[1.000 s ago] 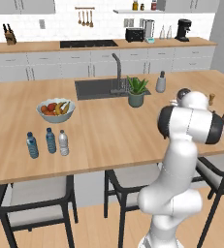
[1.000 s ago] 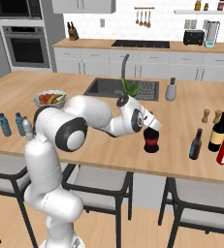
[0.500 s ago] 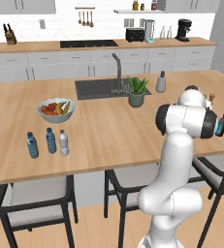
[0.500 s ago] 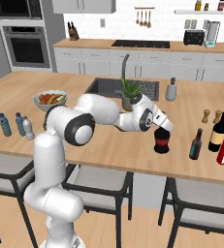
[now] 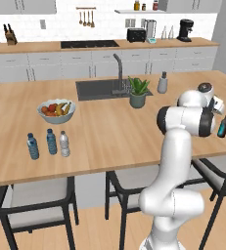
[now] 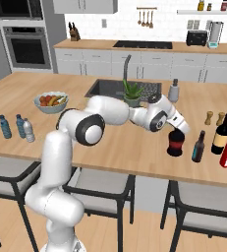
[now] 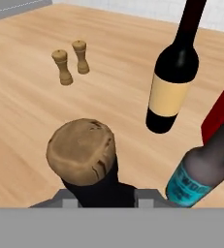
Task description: Move the plastic bottles in the middle to the plastics group, and the glass bottles in the middle to the glass group.
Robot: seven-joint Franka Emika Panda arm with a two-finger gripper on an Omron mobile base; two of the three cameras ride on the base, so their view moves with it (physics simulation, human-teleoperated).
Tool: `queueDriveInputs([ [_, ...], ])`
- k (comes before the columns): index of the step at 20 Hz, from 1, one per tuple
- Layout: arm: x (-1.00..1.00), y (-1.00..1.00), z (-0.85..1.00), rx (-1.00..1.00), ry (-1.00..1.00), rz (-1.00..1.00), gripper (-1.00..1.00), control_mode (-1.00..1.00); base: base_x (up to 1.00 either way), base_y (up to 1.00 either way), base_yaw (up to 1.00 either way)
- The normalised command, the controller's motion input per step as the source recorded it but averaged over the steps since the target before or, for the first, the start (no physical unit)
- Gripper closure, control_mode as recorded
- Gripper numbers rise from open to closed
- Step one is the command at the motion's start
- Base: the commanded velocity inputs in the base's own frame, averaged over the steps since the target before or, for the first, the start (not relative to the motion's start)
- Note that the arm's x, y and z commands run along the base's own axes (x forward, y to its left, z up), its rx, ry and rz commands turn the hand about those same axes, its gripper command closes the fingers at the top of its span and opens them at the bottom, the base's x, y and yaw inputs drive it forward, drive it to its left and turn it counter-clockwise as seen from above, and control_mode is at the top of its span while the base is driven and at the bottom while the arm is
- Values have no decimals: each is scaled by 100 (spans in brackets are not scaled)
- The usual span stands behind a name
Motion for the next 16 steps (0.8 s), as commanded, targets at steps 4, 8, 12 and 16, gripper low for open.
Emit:
queueDriveInputs([
  [4, 0, -56, -24, 3, 0, 0, 100, -100, 0, 0, 0],
  [8, 0, -38, -37, 1, 0, 0, 100, -100, 0, 0, 0],
  [12, -3, 10, -52, 0, -1, 0, 100, -100, 0, 0, 0],
  [16, 0, 30, -52, -5, 0, 0, 100, -100, 0, 0, 0],
])
